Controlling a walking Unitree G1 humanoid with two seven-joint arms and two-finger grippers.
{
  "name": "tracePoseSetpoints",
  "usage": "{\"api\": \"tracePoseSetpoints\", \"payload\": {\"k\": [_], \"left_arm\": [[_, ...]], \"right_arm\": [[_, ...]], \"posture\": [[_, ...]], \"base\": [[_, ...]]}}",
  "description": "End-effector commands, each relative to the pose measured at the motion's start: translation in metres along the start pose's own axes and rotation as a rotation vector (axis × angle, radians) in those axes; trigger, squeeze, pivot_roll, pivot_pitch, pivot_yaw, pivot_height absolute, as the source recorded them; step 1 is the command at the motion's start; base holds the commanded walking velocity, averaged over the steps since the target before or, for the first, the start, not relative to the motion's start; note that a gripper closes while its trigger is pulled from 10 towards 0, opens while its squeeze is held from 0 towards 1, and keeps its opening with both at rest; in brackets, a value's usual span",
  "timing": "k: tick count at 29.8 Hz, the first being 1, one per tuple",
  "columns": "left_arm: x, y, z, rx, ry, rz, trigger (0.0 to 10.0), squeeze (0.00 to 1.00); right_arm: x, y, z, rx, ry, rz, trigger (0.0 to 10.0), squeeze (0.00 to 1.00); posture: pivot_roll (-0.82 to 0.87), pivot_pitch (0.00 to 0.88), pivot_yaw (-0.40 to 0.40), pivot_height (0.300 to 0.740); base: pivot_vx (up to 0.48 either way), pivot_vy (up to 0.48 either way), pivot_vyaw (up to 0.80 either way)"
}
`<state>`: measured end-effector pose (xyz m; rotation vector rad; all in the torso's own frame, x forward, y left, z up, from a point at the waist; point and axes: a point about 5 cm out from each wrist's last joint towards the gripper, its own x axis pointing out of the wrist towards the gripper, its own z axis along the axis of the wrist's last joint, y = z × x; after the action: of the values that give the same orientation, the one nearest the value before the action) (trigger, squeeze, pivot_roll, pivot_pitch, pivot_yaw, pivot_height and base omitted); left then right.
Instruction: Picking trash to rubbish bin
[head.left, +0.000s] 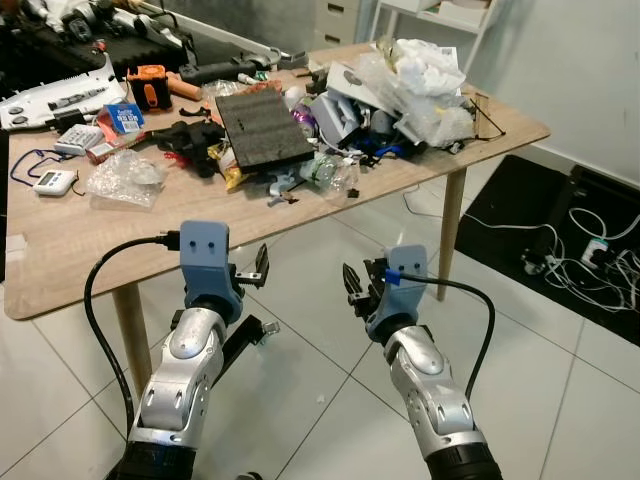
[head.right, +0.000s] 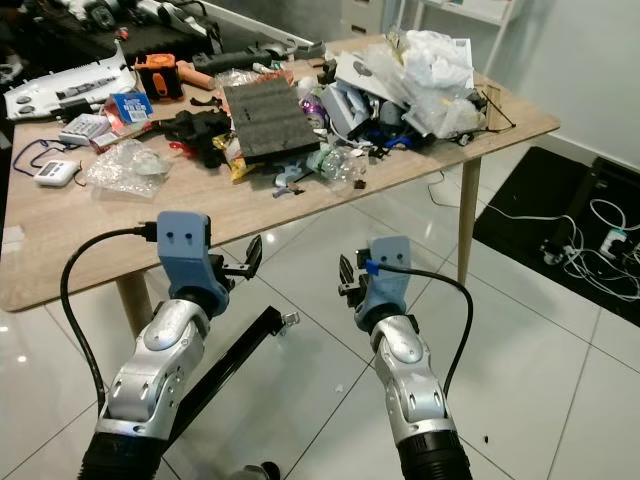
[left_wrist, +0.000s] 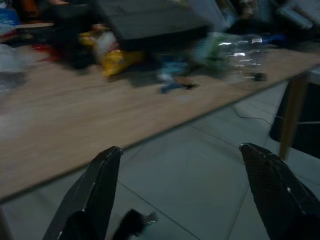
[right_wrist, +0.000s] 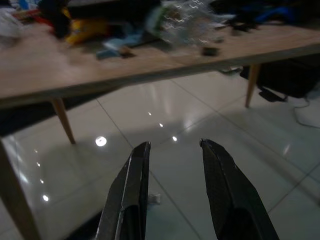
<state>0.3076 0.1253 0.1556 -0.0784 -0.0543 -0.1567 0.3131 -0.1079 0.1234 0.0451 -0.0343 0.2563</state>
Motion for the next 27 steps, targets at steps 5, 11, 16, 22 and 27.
{"api": "tracePoseSetpoints", "payload": {"k": [5, 11, 16, 22, 27], "left_arm": [[-0.0006, 0.001, -0.0034, 0.027, 0.013, 0.01, 10.0, 0.0], [-0.0006, 0.0011, -0.004, 0.027, 0.013, 0.016, 10.0, 0.0], [-0.0008, 0.0014, -0.0059, 0.008, 0.023, 0.028, 10.0, 0.0], [0.0001, 0.0027, -0.0048, -0.007, 0.015, 0.041, 10.0, 0.0], [-0.0005, 0.004, -0.0025, -0.01, 0.004, 0.038, 10.0, 0.0]], "right_arm": [[-0.001, 0.0009, -0.0001, -0.007, 0.008, 0.005, 10.0, 0.0], [-0.0026, -0.001, -0.0007, 0.017, 0.007, -0.002, 10.0, 0.0], [-0.0039, -0.0024, -0.0016, 0.029, 0.009, -0.006, 10.0, 0.0], [-0.0034, -0.0008, -0.0005, 0.026, 0.011, 0.007, 10.0, 0.0], [-0.0018, -0.001, 0.0009, 0.028, 0.009, 0.011, 10.0, 0.0]], "posture": [[0.02, 0.138, -0.021, 0.74], [0.01, 0.13, -0.019, 0.74], [0.01, 0.139, -0.02, 0.74], [0.01, 0.153, -0.025, 0.74], [0.0, 0.162, -0.031, 0.74]], "base": [[0.0, -0.352, 0.8], [0.0, -0.338, 0.67], [0.0, -0.064, 0.0], [0.0, 0.0, 0.0], [0.0, 0.0, 0.0]]}}
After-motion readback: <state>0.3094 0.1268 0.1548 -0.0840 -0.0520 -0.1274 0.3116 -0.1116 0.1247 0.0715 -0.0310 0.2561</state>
